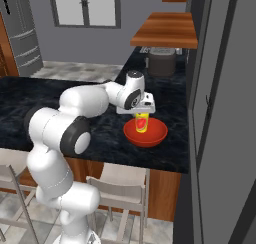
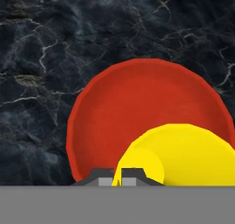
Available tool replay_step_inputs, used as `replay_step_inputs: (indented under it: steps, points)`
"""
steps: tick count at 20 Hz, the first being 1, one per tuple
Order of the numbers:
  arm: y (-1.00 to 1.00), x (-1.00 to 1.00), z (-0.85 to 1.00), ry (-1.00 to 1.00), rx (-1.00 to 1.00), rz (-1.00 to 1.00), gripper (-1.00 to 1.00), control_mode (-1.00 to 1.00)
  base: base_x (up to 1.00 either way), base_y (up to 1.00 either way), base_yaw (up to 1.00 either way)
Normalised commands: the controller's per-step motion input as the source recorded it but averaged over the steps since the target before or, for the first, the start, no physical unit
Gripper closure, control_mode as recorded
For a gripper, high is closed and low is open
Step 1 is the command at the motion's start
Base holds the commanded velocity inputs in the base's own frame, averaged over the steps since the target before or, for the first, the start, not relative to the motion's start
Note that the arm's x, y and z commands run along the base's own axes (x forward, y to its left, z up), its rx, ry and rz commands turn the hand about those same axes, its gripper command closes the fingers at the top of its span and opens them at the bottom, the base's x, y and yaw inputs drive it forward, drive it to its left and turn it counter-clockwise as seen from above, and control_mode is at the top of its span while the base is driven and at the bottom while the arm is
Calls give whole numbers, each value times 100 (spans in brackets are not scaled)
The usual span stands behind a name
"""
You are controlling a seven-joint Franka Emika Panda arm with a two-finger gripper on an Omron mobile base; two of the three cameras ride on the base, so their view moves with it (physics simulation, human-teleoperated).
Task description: Place the cup inside the bowl on the dining table and move the bowl to any counter.
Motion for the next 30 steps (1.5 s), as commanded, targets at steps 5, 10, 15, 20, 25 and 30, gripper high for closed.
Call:
replay_step_inputs:
  steps: [5,10,15,20,25,30]
  points:
    - [0,0,-12,0,0,0,100,-100,0,0,0]
    - [0,0,-19,0,0,0,100,-100,0,0,0]
    - [0,0,-17,0,0,0,100,-100,0,0,0]
    - [0,0,-9,0,0,0,100,-100,0,0,0]
    - [0,0,-11,0,0,0,100,-100,0,0,0]
    - [0,0,-14,0,0,0,100,-100,0,0,0]
